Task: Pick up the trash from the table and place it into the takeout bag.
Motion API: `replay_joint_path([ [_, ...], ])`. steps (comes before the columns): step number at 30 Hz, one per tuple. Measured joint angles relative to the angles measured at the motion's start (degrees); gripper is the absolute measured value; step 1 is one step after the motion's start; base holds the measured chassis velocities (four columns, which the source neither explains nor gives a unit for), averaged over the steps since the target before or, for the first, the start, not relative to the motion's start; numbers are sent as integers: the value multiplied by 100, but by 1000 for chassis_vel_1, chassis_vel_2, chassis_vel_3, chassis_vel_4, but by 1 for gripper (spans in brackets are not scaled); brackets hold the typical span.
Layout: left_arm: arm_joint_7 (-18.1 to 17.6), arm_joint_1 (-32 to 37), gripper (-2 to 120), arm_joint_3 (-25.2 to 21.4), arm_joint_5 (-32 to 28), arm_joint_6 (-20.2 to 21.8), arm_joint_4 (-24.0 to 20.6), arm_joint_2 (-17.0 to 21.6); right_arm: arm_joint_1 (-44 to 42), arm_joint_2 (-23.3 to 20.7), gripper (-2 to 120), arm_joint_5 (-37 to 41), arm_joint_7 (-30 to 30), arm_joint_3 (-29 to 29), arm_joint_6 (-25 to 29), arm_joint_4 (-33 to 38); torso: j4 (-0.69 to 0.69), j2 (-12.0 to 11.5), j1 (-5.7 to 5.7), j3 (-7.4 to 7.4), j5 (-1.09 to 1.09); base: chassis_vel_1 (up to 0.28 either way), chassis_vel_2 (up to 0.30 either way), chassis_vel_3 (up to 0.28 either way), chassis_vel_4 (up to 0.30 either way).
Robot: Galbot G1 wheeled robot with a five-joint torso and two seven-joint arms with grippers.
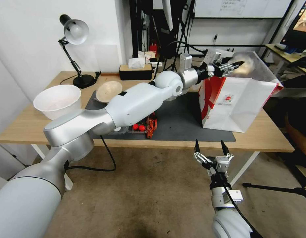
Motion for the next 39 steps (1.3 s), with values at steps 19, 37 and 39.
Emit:
replay_joint_path([
  [19,-735,417,100,-1150,101,95,-1511,1316,-8,-5,100,5,6,-13,-4,35,1,0,0,0,-3,0,0,0,0],
  [37,-1053,3165,100,-4099,639,354,-3791,4483,-212,66,100,-123,-1,-68,-7,70,0,0,0,-1,-1,0,0,0,0],
  [39,-1346,3730,100,-4647,849,377,-4160,4610,-237,80,100,-155,5,-76,-4,70,-1,1,0,-1,0,0,0,0,0],
])
